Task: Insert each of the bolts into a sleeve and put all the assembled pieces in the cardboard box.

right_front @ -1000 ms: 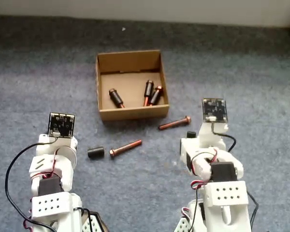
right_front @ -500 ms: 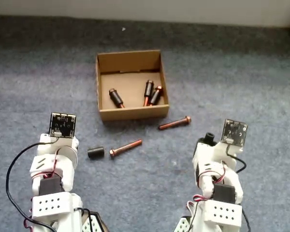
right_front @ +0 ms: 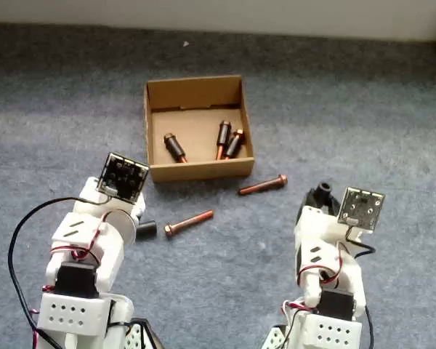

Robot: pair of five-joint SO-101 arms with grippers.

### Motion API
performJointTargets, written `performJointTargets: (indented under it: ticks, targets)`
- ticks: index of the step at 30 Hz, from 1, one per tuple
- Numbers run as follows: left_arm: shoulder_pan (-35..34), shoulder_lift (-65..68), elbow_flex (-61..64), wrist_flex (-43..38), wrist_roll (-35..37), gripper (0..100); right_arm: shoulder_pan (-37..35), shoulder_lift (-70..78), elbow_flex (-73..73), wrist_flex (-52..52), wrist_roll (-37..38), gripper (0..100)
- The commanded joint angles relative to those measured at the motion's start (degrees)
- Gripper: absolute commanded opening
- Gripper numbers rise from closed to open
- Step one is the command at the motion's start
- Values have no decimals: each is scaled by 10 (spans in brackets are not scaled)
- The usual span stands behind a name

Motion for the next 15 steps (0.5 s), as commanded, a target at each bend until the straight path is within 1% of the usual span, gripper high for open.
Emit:
performJointTargets:
  ticks: [1,3,6,9,13,15]
  targets:
    - [75,31,-87,29,-2,14,30,-15,53,-14,-6,5]
    - [103,86,-124,32,-2,15,41,-15,52,-14,-6,5]
    - [139,207,-187,32,-2,15,53,-15,51,-14,-9,5]
    - [173,342,-261,32,-2,24,69,-15,51,-14,-45,5]
    - [206,502,-363,33,-2,130,87,-15,51,-14,-47,5]
    - [223,569,-414,42,-2,148,90,-15,51,-14,-48,5]
